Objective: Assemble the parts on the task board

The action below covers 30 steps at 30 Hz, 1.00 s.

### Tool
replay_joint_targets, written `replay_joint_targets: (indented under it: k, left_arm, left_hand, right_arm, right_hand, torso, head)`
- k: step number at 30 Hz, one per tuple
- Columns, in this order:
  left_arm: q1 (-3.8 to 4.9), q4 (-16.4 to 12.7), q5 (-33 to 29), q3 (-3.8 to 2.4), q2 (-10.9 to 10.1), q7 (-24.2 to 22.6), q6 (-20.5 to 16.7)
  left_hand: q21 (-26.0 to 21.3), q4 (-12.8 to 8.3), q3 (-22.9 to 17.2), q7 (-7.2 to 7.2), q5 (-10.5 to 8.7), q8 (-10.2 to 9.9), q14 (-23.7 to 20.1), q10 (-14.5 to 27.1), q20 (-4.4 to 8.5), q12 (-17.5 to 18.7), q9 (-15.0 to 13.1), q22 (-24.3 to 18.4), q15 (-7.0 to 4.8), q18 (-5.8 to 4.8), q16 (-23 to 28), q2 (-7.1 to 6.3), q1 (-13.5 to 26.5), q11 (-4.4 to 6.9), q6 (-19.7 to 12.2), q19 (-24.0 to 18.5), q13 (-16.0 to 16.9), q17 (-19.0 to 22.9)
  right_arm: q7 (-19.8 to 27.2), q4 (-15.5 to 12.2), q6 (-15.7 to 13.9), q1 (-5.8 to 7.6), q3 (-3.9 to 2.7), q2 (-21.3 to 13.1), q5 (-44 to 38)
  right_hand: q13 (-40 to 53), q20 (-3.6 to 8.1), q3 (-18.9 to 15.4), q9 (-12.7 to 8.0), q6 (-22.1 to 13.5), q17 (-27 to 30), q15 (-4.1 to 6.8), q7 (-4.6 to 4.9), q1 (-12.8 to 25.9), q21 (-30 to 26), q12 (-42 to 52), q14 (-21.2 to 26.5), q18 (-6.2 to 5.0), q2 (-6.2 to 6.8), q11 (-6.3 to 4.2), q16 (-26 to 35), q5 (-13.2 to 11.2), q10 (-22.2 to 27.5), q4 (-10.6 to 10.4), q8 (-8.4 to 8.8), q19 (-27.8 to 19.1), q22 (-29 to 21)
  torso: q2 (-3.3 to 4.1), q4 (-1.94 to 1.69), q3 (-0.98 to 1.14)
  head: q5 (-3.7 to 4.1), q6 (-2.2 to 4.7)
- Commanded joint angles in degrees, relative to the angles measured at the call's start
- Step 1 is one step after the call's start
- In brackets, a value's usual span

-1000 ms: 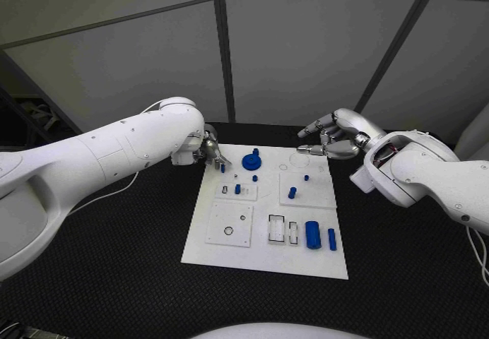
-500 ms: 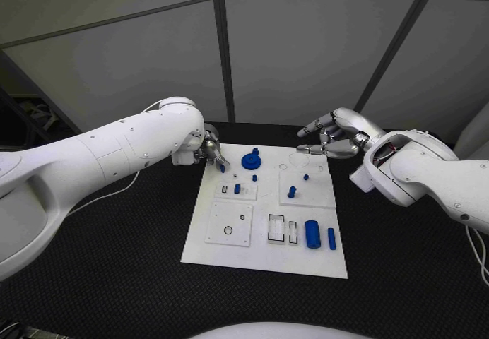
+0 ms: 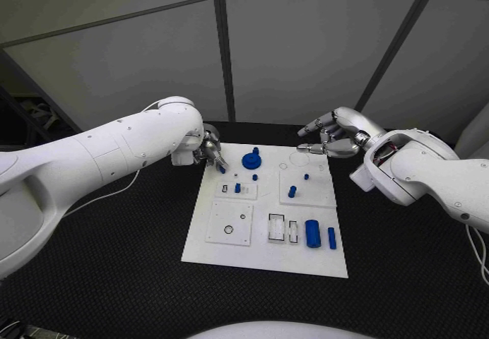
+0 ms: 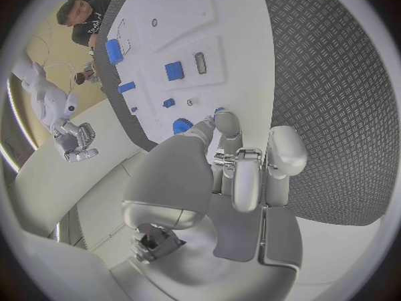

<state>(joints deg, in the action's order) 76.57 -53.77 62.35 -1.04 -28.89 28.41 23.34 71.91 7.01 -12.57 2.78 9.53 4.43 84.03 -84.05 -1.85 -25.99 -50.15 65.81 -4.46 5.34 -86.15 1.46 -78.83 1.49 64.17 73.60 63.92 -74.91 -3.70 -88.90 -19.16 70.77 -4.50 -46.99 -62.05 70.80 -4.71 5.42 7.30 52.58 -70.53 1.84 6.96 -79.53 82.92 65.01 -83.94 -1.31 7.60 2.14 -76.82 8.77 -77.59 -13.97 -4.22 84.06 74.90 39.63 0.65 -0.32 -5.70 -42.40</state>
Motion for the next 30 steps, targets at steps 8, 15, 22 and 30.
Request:
replay_joint_targets:
  k: [8,15,22,30]
  left_arm:
    - [0.09,-6.1,-1.1,-0.07,-4.4,-3.2,-2.8]
    - [0.08,-14.2,-1.3,-0.10,-9.0,-3.7,-6.6]
    - [-0.21,-19.9,-1.4,-0.08,-12.4,-3.8,-10.0]
    - [-1.38,-23.1,-0.2,-0.04,-13.8,-3.6,-10.6]
  left_hand:
    - [0.9,-9.2,-9.5,-0.13,8.80,0.8,5.0,-1.2,0.04,-0.1,-3.9,1.4,-0.27,0.34,-0.7,-1.86,3.1,0.06,0.5,0.8,-0.7,-11.0]
    - [1.6,-10.7,-11.6,-0.29,12.25,1.0,5.1,-1.9,0.24,-1.0,-4.7,2.4,-0.47,0.15,-1.0,-2.93,4.9,0.25,1.1,1.5,-0.7,-11.4]
    - [2.2,-11.3,-12.5,-0.44,13.85,1.1,5.0,-2.4,0.37,-2.3,-5.1,3.2,-0.61,-0.01,-0.9,-3.37,5.9,0.41,1.4,2.0,-0.3,-11.3]
    - [2.3,-11.4,-12.7,-0.49,14.15,1.1,5.0,-2.5,0.40,-2.9,-5.1,3.4,-0.65,-0.05,-0.8,-3.49,6.1,0.47,1.6,2.1,-0.1,-11.2]
  right_arm:
    - [0.4,0.2,-0.1,0.12,-0.04,-0.2,-0.1]
    - [0.4,0.4,-0.1,0.12,-0.04,-0.3,0.0]
    - [0.3,0.5,0.0,0.12,-0.04,-0.4,0.0]
    - [0.3,0.6,0.0,0.12,-0.03,-0.3,0.0]
  right_hand:
    - [0.1,0.47,0.1,-0.1,0.4,0.0,0.31,0.10,0.2,-0.2,0.3,-1.7,-0.94,-0.09,0.04,0.2,0.2,-0.3,-0.4,0.36,0.7,6.9]
    - [0.1,0.47,0.1,-0.1,0.5,0.0,0.31,0.10,0.2,-0.2,0.3,-1.7,-0.93,-0.11,0.03,0.2,0.2,-0.3,-0.4,0.36,0.7,6.9]
    - [0.1,0.48,0.1,-0.1,0.5,0.0,0.31,0.10,0.2,-0.2,0.3,-1.8,-0.93,-0.11,0.03,0.2,0.2,-0.3,-0.4,0.36,0.7,6.9]
    - [0.1,0.48,0.1,-0.1,0.5,0.0,0.31,0.10,0.2,-0.2,0.3,-1.8,-0.93,-0.11,0.03,0.2,0.2,-0.3,-0.4,0.36,0.7,6.9]
  torso:
    - [-0.09,-0.07,0.00]
    - [-0.02,-0.13,-0.04]
    - [-0.02,-0.16,-0.07]
    - [0.02,-0.11,-0.10]
  head:
    - [-0.22,0.14]
    - [-0.39,0.24]
    - [-0.66,0.08]
    - [-0.82,-0.04]
